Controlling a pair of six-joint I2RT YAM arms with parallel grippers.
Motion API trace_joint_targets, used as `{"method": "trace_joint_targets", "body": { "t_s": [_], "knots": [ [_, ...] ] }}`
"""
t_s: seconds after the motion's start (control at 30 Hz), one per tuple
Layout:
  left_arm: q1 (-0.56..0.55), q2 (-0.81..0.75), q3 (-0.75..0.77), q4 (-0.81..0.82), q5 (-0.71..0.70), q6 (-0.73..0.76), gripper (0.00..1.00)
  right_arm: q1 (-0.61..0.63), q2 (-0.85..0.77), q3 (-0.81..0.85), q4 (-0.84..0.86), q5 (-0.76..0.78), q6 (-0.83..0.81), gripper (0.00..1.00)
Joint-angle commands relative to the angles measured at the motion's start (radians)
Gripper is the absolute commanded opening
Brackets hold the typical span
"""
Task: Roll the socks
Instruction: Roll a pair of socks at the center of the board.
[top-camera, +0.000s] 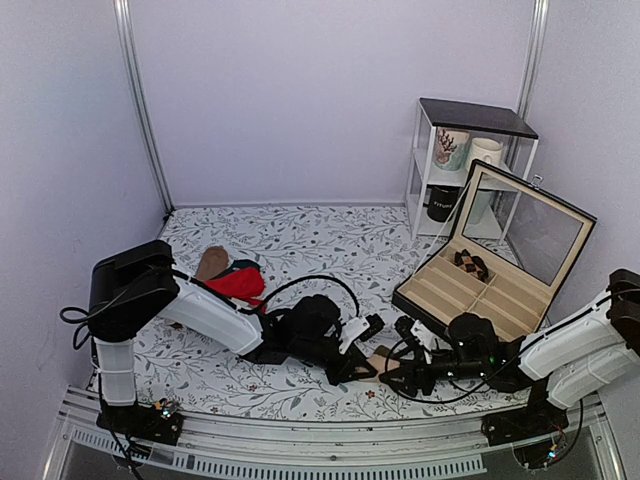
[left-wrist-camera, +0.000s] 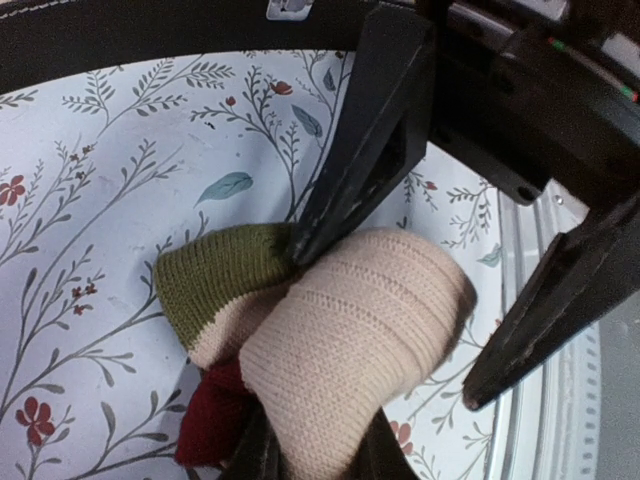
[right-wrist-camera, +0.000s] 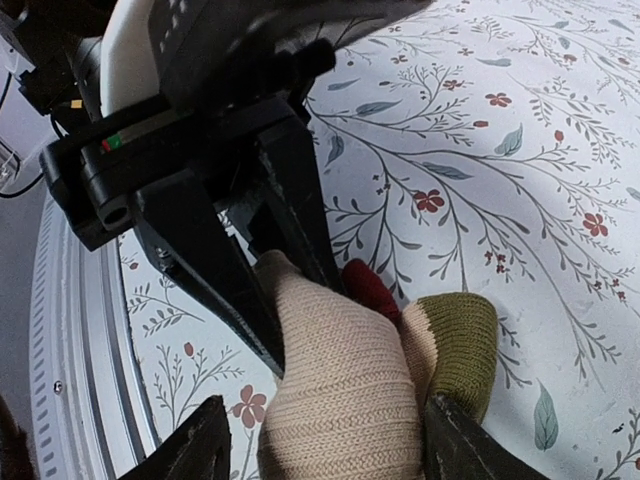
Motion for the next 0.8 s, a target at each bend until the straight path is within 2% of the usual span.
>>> {"method": "trace_joint_targets", "body": {
  "t_s": [0.0, 0.13, 0.3, 0.37, 0.47, 0.63, 0.77],
  "knots": [
    [0.000, 0.196, -0.109, -0.515, -0.071, -0.017, 0.00, 0.021, 0.042, -0.010, 0.035, 0.021, 0.023, 0.63],
    [0.000, 0.199, -0.110, -0.510, -0.074, -0.017, 0.00, 0.023, 0.053, -0.007, 0.029, 0.031, 0.044, 0.49],
    [0.001, 0.203, -0.109, -0.508, -0.085, -0.015, 0.00, 0.023, 0.069, 0.017, -0.020, 0.044, 0.068, 0.23],
    [0.000, 0.187, -0.112, -0.507, -0.117, -0.014, 0.00, 0.024, 0.093, 0.024, -0.033, 0.049, 0.095, 0.16],
    [-0.003, 0.121, -0.117, -0.488, -0.184, -0.012, 0.11, 0.019, 0.133, 0.023, -0.039, 0.062, 0.149, 0.14],
    [-0.018, -0.020, -0.077, -0.459, -0.323, 0.034, 0.13, 0.010, 0.168, 0.017, -0.066, 0.041, 0.253, 0.12],
    [-0.054, -0.144, -0.079, -0.334, -0.415, 0.130, 0.14, 0.007, 0.142, -0.001, -0.118, 0.015, 0.344, 0.11]
  ]
}}
